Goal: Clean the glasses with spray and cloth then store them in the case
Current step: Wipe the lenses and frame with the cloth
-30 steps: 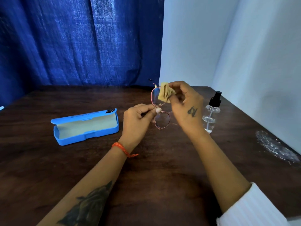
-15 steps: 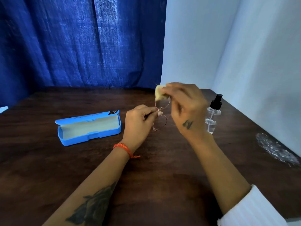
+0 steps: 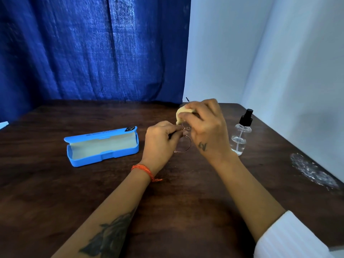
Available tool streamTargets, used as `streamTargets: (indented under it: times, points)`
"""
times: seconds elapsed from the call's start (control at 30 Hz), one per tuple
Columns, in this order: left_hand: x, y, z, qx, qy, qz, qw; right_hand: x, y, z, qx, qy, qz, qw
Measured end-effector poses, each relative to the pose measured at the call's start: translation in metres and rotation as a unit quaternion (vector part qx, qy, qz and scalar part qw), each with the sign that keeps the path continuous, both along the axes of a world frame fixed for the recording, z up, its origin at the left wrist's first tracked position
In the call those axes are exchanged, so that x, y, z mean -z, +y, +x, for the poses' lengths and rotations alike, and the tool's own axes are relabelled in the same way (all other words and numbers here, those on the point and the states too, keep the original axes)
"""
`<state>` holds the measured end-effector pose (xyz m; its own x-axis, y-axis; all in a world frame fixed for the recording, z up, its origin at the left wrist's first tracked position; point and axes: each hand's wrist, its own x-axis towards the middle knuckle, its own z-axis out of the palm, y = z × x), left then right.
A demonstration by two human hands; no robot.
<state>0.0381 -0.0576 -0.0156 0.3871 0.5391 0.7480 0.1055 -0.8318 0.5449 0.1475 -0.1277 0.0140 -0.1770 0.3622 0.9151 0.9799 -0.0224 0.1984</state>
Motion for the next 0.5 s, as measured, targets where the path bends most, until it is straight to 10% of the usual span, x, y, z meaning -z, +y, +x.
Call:
streamTargets:
  times: [0.17,0.33,0.37,0.5]
  points:
    - [0.002,0.000,-0.001,0.007,-0.002,-0.018,1.000,-0.003,-0.005,-0.002,-0.045,0.263,0.052,0.962]
    - [-0.002,0.004,-0.003,0.034,-0.071,-0.185,0.980,-0.004,-0.009,0.001,-0.246,0.720,0.035,0.648]
    - [-0.003,0.005,-0.003,0.048,-0.097,-0.240,0.965,-0.001,-0.010,0.000,-0.228,0.721,0.016,0.654]
    - [-0.006,0.006,-0.003,0.095,-0.180,-0.369,0.907,0.013,-0.015,-0.017,-0.074,0.371,0.000,0.926]
